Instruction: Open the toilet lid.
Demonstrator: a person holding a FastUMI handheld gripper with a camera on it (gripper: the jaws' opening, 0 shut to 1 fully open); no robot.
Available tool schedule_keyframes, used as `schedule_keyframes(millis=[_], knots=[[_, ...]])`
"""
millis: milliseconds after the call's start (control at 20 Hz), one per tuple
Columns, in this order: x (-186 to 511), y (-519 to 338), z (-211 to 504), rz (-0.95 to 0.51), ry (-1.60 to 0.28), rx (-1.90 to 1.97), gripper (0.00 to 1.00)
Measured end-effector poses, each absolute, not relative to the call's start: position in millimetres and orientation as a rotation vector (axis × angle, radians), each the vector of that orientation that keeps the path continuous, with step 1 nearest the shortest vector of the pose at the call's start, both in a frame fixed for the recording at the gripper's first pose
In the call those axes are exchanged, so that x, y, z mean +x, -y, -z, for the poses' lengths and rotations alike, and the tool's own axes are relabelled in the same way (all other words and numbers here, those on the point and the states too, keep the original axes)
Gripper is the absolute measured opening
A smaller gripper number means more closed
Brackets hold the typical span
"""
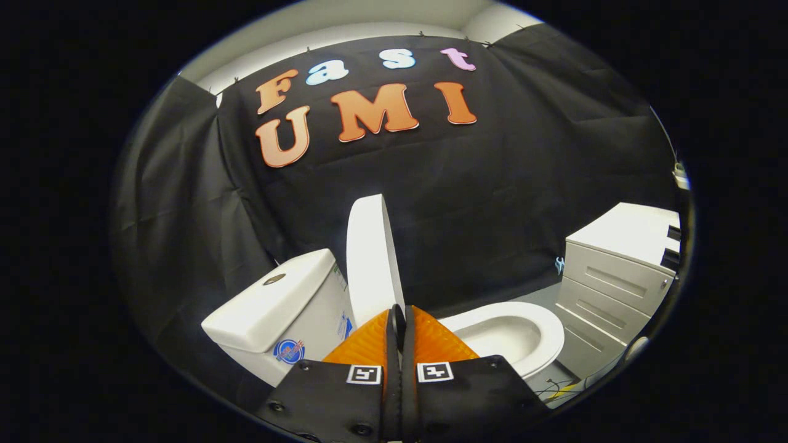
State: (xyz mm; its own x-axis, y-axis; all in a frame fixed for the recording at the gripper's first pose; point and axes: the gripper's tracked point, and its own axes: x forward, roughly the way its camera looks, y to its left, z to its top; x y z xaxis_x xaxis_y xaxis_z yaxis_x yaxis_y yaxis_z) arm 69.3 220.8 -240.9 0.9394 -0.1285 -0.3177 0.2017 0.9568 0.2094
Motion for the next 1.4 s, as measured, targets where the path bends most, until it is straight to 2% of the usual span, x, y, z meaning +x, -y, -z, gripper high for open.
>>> schedule_keyframes(millis=[1000,1400], knots=[[81.6,-312.7,245.9,0.088,-0.354,0.122,0.08],[84.0,-325.7,246.9,0.100,-0.359,0.077,0.08]])
